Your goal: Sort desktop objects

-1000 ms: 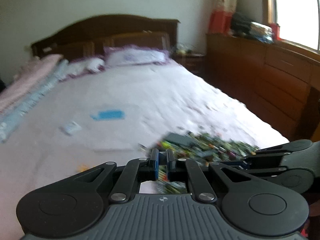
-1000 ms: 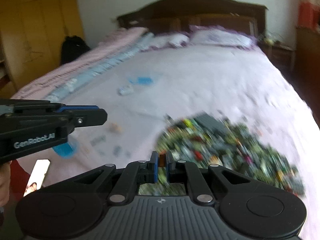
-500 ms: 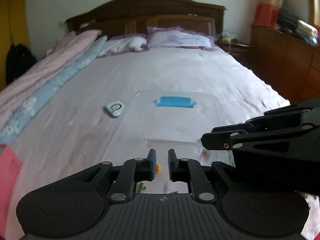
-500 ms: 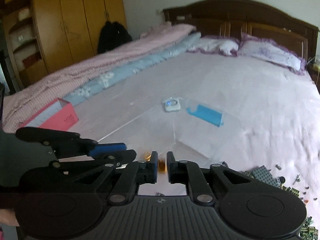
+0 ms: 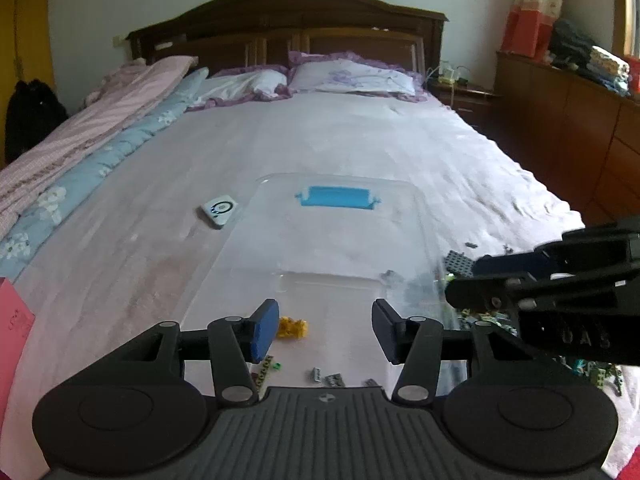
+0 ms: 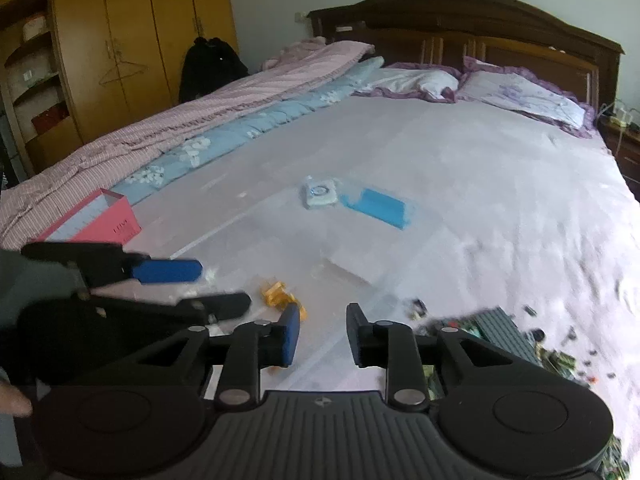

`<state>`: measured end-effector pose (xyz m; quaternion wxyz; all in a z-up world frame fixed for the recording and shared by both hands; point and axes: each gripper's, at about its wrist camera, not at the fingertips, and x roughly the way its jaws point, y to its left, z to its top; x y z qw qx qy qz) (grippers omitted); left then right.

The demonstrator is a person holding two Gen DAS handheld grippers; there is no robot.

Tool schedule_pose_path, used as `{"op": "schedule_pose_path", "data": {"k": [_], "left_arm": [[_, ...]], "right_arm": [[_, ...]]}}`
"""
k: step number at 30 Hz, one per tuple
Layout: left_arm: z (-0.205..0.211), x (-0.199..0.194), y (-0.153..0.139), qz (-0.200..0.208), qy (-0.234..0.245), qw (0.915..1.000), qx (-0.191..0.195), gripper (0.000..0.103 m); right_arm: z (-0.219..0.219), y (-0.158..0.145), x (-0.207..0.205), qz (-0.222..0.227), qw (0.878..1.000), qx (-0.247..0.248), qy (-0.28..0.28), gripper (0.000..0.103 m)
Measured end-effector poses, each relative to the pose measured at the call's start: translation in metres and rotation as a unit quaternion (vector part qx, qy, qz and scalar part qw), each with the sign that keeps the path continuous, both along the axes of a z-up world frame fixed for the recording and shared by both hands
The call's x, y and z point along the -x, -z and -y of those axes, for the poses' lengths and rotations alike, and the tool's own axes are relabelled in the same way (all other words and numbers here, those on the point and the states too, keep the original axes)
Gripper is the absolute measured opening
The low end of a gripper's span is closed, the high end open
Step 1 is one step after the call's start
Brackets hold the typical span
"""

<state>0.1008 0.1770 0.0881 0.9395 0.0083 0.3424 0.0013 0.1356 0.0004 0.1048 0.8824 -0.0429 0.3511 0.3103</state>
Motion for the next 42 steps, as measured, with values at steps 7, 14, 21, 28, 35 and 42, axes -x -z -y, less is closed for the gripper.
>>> {"op": "schedule_pose_path", "data": {"k": [7,14,21,28,35,42], "left_arm": [[0.039,0.015,-0.015,0.021,0.049,0.9986,-0.004,0.053],[0.084,0.041,-0.013,0.029,0.102,0.9943,0.003,0.059],[0.108,0.088,0.058,-0.015,0.087,0.9929,0.080,0.065],[0.124,0.086,0.112,-0.085,0.105,0.9904,0.029,0.045],[0.122,0.067,0.139,-0.112,0.088,0.9889,0.042,0.044],[0.123,0.057,0.148,-0.111,0.090,0.9886,0.047,0.028]], "right_arm": [[0.052,0.014,0.017,-0.011,0.999,0.013,0.033,0.029],[0.102,0.063,0.059,-0.042,0.995,0.002,0.092,0.029],[0.146,0.117,0.099,-0.079,0.985,-0.011,0.151,0.029],[0.155,0.155,0.110,-0.108,0.977,-0.034,0.179,0.028],[0.143,0.165,0.103,-0.110,0.977,-0.031,0.183,0.028],[0.141,0.167,0.095,-0.106,0.976,-0.030,0.190,0.028]]}}
